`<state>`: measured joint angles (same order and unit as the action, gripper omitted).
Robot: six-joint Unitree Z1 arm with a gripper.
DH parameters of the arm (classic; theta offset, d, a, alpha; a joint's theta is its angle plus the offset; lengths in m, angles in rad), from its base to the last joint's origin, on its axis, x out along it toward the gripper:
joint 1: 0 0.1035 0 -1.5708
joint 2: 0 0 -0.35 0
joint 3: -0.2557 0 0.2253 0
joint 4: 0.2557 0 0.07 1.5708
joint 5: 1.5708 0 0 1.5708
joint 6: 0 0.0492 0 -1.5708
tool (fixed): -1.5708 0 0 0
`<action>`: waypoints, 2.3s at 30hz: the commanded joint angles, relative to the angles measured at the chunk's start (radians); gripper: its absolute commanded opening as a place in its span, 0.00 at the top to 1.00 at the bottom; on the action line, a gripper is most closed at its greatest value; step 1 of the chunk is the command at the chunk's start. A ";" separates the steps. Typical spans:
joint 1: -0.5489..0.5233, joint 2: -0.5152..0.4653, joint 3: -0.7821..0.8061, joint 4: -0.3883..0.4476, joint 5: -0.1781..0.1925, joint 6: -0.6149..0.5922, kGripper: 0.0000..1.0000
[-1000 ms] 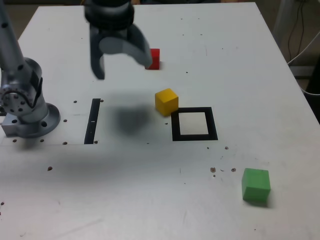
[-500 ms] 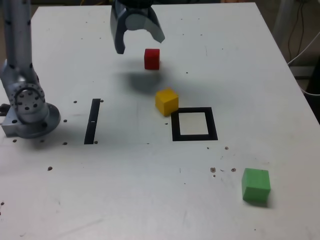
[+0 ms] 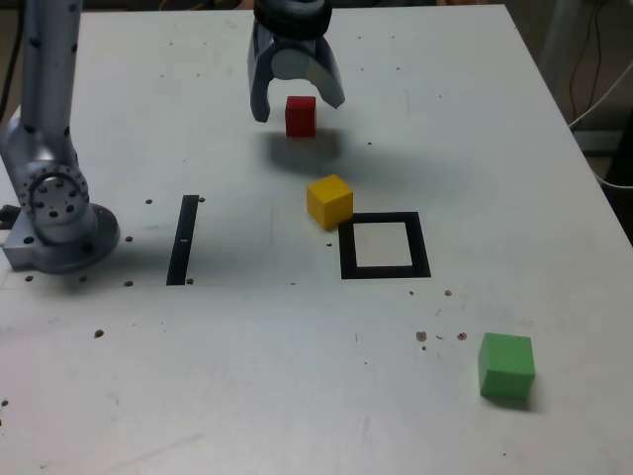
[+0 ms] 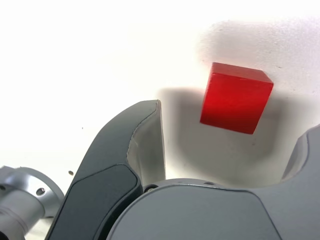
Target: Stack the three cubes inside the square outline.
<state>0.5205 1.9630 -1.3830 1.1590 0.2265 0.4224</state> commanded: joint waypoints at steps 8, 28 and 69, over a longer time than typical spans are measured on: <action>0.000 0.041 0.011 -0.037 -0.003 0.043 0.12; 0.000 0.080 -0.052 -0.036 0.008 0.093 0.37; -0.247 0.037 -0.167 0.200 0.029 -0.035 0.71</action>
<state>0.2952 2.0065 -1.5404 1.3445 0.2565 0.3990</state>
